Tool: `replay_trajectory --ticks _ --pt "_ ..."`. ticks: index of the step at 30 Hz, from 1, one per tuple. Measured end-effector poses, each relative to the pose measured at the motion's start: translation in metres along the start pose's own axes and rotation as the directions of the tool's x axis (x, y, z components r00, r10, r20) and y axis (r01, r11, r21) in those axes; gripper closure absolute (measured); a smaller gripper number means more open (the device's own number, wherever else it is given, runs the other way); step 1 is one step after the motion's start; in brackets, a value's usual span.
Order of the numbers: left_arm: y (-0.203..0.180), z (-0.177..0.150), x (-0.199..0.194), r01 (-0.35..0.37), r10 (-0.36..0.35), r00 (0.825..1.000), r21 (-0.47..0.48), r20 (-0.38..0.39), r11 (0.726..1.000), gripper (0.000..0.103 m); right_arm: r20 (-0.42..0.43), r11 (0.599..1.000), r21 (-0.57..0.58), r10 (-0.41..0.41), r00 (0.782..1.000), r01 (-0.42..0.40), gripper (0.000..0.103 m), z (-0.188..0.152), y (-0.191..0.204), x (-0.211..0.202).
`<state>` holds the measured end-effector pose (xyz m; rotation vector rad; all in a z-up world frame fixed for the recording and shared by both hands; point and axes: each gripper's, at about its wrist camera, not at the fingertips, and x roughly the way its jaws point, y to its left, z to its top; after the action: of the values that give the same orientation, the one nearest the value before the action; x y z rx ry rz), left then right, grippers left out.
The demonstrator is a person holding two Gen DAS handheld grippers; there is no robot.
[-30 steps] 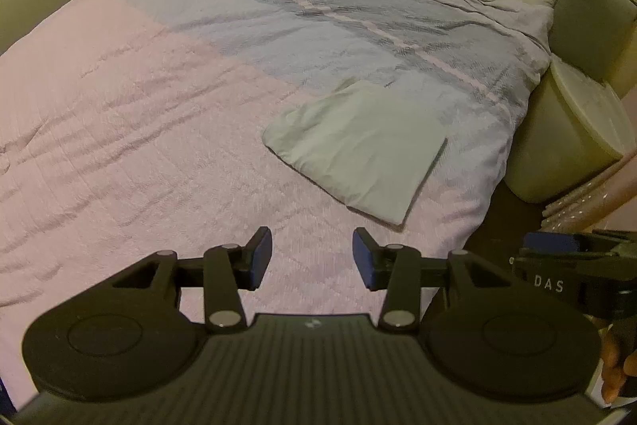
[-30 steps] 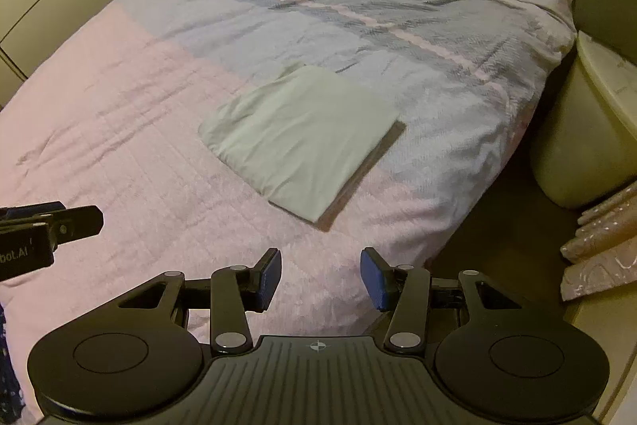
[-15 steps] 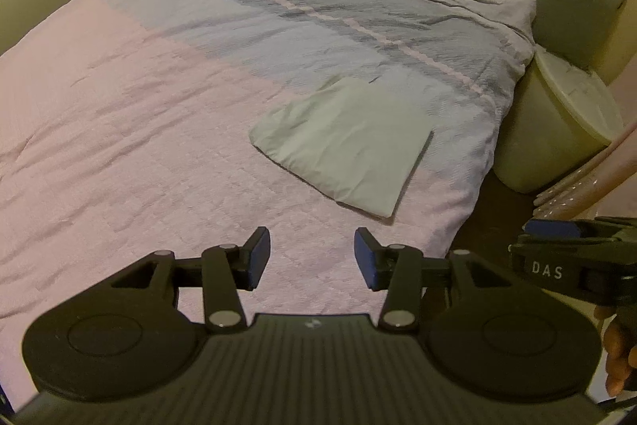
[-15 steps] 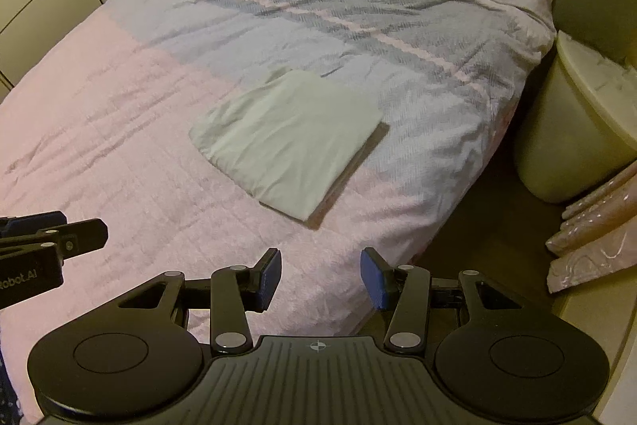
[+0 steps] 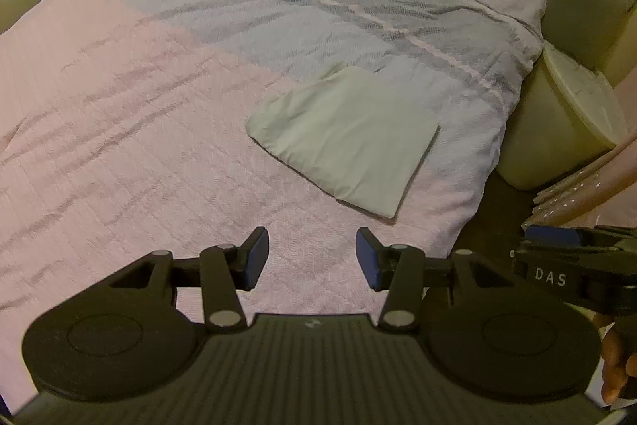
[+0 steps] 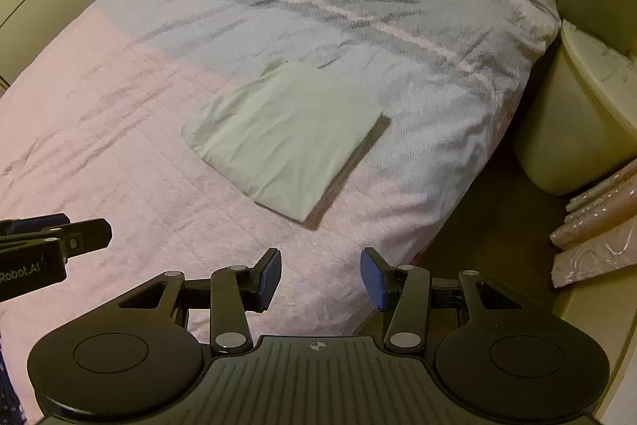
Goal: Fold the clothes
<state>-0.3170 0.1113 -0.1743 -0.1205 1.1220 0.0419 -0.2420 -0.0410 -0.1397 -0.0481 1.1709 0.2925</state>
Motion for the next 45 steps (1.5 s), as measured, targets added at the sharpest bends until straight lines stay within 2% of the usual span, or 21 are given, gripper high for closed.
replay_trajectory --ticks 3,6,8,10,12,13,15,18,22,25,31,34,36,40,43,45 --pt "-0.002 0.006 0.012 0.008 -0.008 1.0 -0.004 -0.015 1.0 0.059 -0.017 1.0 0.011 0.014 1.0 -0.014 0.055 0.004 -0.006 0.01" --pt "0.003 0.013 0.026 0.072 -0.074 0.997 -0.044 -0.027 0.996 0.056 -0.011 0.998 0.049 0.048 0.999 -0.047 0.055 0.008 -0.019 0.021" --pt "0.013 0.017 0.038 0.126 -0.131 0.991 -0.107 -0.033 0.986 0.053 0.008 0.989 0.107 0.103 0.995 -0.103 0.055 0.011 -0.035 0.031" --pt "0.027 0.022 0.054 0.183 -0.193 0.981 -0.2 -0.032 0.963 0.053 0.04 0.962 0.193 0.19 0.981 -0.194 0.055 0.016 -0.056 0.043" --pt "0.043 0.028 0.073 0.225 -0.243 0.97 -0.303 -0.022 0.926 0.052 0.091 0.9 0.308 0.296 0.951 -0.309 0.055 0.018 -0.083 0.059" --pt "0.05 0.03 0.082 0.235 -0.258 0.966 -0.349 -0.018 0.907 0.052 0.109 0.862 0.364 0.335 0.936 -0.351 0.051 0.019 -0.095 0.068" --pt "0.063 0.037 0.105 0.256 -0.286 0.958 -0.427 -0.005 0.867 0.052 0.136 0.777 0.476 0.399 0.907 -0.413 0.041 0.021 -0.117 0.088" --pt "0.078 0.045 0.14 0.271 -0.303 0.953 -0.494 0.016 0.826 0.051 0.171 0.68 0.568 0.453 0.875 -0.464 0.035 0.023 -0.14 0.119" --pt "0.098 0.053 0.188 0.273 -0.307 0.951 -0.571 0.038 0.774 0.051 0.179 0.596 0.641 0.498 0.848 -0.485 0.034 0.028 -0.155 0.162" --pt "0.113 0.051 0.219 0.29 -0.315 0.946 -0.634 0.077 0.717 0.051 0.201 0.547 0.675 0.508 0.837 -0.494 0.034 0.035 -0.162 0.194" --pt "0.134 0.039 0.269 0.32 -0.339 0.931 -0.744 0.134 0.587 0.051 0.23 0.518 0.711 0.469 0.853 -0.476 0.033 0.047 -0.167 0.248" --pt "0.139 0.031 0.282 0.37 -0.361 0.912 -0.77 0.195 0.52 0.051 0.258 0.504 0.706 0.472 0.843 -0.498 0.033 0.052 -0.17 0.266" --pt "0.14 0.026 0.287 0.407 -0.375 0.896 -0.78 0.239 0.475 0.051 0.265 0.494 0.699 0.493 0.829 -0.517 0.033 0.053 -0.169 0.276" --pt "0.143 0.018 0.293 0.452 -0.388 0.874 -0.782 0.292 0.429 0.052 0.268 0.506 0.676 0.508 0.818 -0.536 0.033 0.052 -0.165 0.287" --pt "0.146 0.012 0.297 0.483 -0.4 0.855 -0.788 0.33 0.381 0.052 0.276 0.51 0.664 0.513 0.813 -0.547 0.033 0.054 -0.162 0.288" --pt "0.146 0.014 0.302 0.511 -0.421 0.836 -0.78 0.353 0.361 0.055 0.28 0.513 0.656 0.517 0.809 -0.555 0.033 0.055 -0.16 0.288"
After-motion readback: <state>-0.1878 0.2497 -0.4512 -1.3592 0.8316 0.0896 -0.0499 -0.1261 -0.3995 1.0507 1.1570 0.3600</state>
